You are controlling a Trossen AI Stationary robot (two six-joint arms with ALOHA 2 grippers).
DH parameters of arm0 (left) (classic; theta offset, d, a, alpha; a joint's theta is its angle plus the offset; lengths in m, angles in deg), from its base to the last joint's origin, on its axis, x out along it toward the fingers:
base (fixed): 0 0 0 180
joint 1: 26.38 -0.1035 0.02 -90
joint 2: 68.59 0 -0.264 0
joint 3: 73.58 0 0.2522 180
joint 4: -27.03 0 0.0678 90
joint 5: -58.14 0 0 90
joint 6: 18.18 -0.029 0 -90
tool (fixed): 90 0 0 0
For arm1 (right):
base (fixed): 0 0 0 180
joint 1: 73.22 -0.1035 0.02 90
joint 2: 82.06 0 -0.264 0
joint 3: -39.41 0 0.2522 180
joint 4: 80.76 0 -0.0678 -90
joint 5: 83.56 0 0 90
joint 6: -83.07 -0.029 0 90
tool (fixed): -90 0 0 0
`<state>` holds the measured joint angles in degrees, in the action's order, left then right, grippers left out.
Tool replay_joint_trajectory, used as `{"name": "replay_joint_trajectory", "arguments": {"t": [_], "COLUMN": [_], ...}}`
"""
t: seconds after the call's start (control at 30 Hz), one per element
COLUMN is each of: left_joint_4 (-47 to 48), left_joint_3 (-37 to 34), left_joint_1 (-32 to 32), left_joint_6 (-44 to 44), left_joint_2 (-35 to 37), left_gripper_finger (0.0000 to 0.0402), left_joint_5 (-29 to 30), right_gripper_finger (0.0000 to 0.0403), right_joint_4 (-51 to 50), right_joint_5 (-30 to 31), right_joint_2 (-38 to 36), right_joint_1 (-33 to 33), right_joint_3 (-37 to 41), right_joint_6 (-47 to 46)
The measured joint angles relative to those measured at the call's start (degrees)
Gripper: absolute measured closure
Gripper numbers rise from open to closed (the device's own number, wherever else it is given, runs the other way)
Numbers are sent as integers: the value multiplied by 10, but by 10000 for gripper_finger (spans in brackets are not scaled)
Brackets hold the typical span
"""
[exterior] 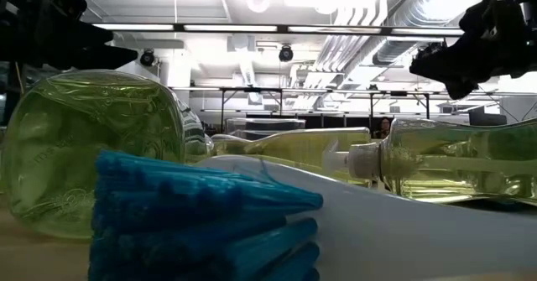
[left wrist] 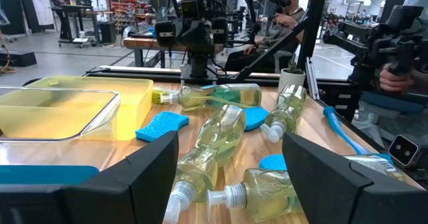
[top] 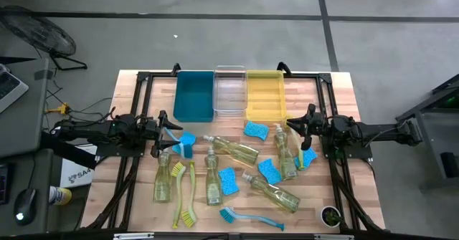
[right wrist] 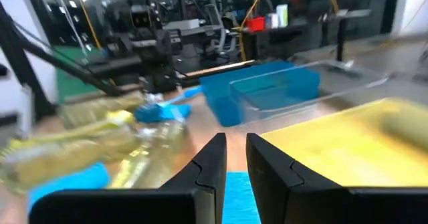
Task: Pick & Place Kitchen Sink Supplies
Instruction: Put the yellow dish brush into the yellow bin
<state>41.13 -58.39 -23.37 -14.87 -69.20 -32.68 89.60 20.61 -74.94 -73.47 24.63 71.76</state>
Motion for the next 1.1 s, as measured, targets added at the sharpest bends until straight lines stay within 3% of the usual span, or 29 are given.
{"name": "replay_joint_trajectory", "arguments": {"t": [0.3, 0.6, 0.87, 1.1], "left_joint_4": [0, 0, 0, 0], "left_joint_3": [0, 0, 0, 0], "left_joint_1": [0, 0, 0, 0], "left_joint_6": [0, 0, 0, 0], "left_joint_2": [0, 0, 0, 0], "left_gripper_finger": [137, 137, 137, 137], "left_joint_5": [0, 0, 0, 0], "right_gripper_finger": [350, 350, 342, 291], "right_joint_4": [1, -9, -10, -40], "right_joint_5": [-38, -47, 31, 75], "right_joint_2": [0, 0, 0, 1], "right_joint_1": [0, 0, 0, 0], "right_joint_3": [0, 0, 0, -12], "right_joint_6": [-79, -79, -134, -174]}}
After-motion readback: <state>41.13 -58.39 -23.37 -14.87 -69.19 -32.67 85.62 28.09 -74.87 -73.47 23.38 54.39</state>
